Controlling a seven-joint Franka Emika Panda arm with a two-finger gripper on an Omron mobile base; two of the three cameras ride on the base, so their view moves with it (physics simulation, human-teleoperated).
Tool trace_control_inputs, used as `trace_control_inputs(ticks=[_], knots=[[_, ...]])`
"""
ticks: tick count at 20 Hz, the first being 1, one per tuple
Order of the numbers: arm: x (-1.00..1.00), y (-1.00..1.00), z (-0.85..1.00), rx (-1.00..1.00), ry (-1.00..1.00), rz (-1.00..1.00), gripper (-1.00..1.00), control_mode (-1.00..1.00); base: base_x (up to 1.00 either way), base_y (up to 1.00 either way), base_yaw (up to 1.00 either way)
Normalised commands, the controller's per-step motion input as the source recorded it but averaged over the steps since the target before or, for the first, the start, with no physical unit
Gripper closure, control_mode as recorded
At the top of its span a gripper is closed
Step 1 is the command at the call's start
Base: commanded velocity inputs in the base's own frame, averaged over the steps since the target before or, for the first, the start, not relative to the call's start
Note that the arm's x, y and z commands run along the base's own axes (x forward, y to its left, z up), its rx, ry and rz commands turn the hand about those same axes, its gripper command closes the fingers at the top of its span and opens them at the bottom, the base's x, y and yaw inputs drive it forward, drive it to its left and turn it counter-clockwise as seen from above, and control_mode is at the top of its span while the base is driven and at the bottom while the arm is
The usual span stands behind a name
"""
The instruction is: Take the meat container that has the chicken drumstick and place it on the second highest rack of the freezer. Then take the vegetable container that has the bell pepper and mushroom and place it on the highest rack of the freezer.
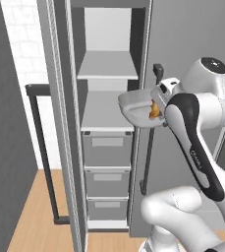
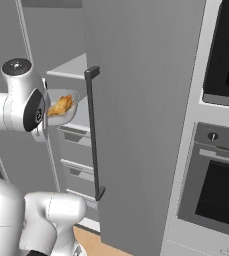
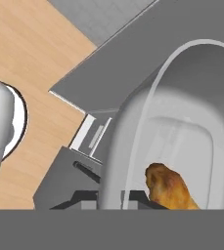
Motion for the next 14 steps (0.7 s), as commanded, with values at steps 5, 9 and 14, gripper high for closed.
trace_control_inputs(ticks=[5,9,14], knots=[[0.37,0.22,-0.40,0.00,0.04,-0.01,1.00,-1.00,0.19,0.12,-0.03],[0.78,0.88,-0.99,0.00,0.02,-0.05,1.00,-1.00,0.00,0.00,0.00],[0.95,0.49,-0.75,0.00,0.00,-0.13,1.00,-1.00,0.00,0.00,0.00]])
